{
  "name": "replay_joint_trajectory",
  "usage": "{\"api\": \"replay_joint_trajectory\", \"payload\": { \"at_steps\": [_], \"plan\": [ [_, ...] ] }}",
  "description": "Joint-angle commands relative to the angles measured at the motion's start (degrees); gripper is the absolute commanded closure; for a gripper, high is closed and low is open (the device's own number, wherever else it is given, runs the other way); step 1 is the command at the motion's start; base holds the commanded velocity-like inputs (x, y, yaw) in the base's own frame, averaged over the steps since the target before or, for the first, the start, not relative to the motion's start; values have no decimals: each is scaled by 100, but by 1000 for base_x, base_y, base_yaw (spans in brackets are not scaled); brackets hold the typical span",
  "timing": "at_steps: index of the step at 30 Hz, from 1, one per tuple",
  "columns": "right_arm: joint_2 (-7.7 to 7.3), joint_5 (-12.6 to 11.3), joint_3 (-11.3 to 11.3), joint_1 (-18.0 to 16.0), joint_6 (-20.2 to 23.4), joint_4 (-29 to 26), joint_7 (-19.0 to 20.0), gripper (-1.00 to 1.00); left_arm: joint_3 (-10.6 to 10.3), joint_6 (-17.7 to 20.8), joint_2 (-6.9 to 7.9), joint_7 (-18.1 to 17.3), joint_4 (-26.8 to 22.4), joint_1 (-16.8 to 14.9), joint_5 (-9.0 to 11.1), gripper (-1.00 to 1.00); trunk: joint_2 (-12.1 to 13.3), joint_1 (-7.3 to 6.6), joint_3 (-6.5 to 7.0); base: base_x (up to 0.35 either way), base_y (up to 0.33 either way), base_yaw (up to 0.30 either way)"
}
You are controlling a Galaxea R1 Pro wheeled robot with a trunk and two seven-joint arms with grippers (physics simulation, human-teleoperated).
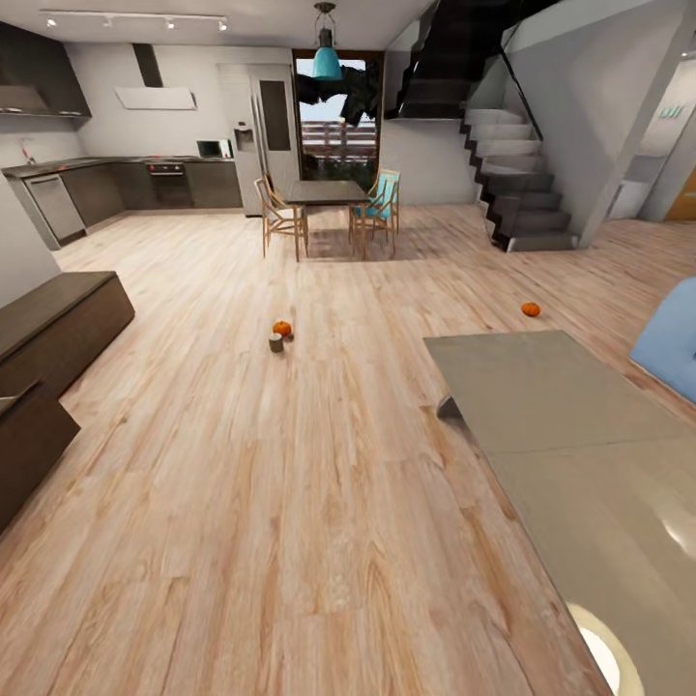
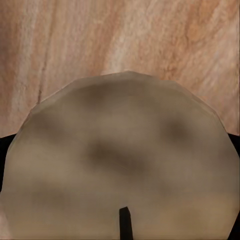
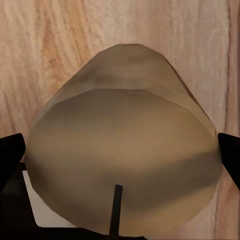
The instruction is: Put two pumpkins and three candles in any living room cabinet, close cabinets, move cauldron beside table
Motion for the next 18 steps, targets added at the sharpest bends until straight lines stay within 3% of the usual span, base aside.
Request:
{"api": "replay_joint_trajectory", "payload": {
  "at_steps": [1, 6, 18],
  "plan": [
    [1, -4, -1, 1, -2, -6, -2, 100, -1, 0, 0, -1, 0, 0, 0, 100, 0, 0, 0, 330, 0, 0],
    [6, -19, -1, 2, -4, -11, -11, 100, -1, 0, 0, -2, 1, 0, 0, 100, 0, 0, -5, 330, 0, 79],
    [7, -26, -1, 2, -4, -6, -16, 100, -1, 0, 0, -1, 2, 0, 0, 100, 0, 0, -38, 330, 0, 263]
  ]
}}
